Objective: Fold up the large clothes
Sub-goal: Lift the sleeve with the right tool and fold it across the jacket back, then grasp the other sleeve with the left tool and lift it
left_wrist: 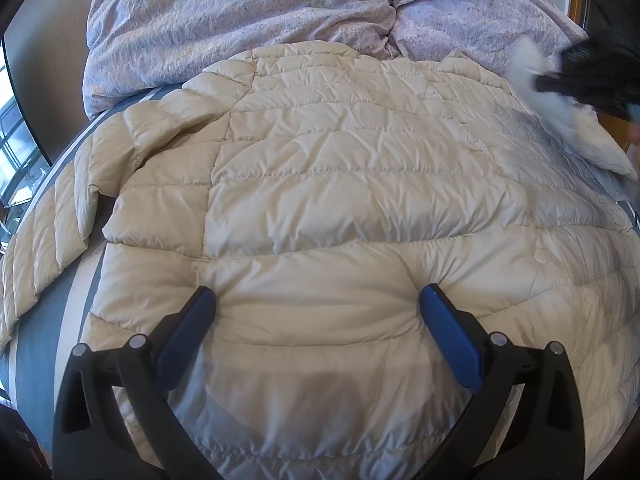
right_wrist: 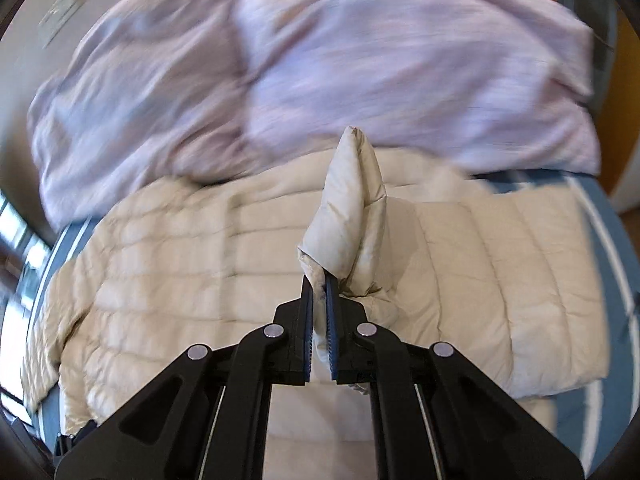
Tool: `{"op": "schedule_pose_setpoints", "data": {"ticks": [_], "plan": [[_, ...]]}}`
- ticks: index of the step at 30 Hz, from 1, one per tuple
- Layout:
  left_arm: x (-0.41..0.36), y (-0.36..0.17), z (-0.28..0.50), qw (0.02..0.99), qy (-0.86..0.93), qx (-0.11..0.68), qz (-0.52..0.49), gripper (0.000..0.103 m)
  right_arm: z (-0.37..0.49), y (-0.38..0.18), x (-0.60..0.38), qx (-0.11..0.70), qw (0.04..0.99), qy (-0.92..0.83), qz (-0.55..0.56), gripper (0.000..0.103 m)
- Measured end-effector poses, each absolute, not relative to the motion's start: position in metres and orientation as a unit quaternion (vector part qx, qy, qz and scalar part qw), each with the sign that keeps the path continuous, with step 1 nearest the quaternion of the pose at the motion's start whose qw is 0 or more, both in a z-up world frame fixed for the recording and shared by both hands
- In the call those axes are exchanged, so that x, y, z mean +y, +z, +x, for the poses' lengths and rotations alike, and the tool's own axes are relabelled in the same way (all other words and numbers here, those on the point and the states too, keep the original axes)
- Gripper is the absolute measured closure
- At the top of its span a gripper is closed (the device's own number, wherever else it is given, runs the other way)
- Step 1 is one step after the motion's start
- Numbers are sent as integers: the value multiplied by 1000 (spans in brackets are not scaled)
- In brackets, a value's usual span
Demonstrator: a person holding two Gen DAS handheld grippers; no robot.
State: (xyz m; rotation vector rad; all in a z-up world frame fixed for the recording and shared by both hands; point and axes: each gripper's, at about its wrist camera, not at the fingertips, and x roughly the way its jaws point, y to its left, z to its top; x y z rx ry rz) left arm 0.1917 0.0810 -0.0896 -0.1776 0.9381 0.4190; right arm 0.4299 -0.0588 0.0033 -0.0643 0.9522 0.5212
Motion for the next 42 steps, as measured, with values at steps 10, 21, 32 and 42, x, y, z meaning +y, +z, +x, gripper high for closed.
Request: {"op": "schedule_pose_setpoints", "data": {"ticks": [10, 21, 32, 42], "plan": [[81, -91, 193, 868, 199, 447, -89, 2, 394, -32, 30, 474, 816, 323, -65, 97], [98, -66, 154, 881, 198, 411, -120, 2, 355, 4, 25, 440, 790, 426, -37, 32], [182, -43, 88, 842, 323, 414, -127, 2, 404, -24, -25, 437, 871, 212, -69, 39], [257, -39, 37, 811, 367, 412, -194, 2, 392, -61, 23, 452, 860, 203, -120, 32]]}}
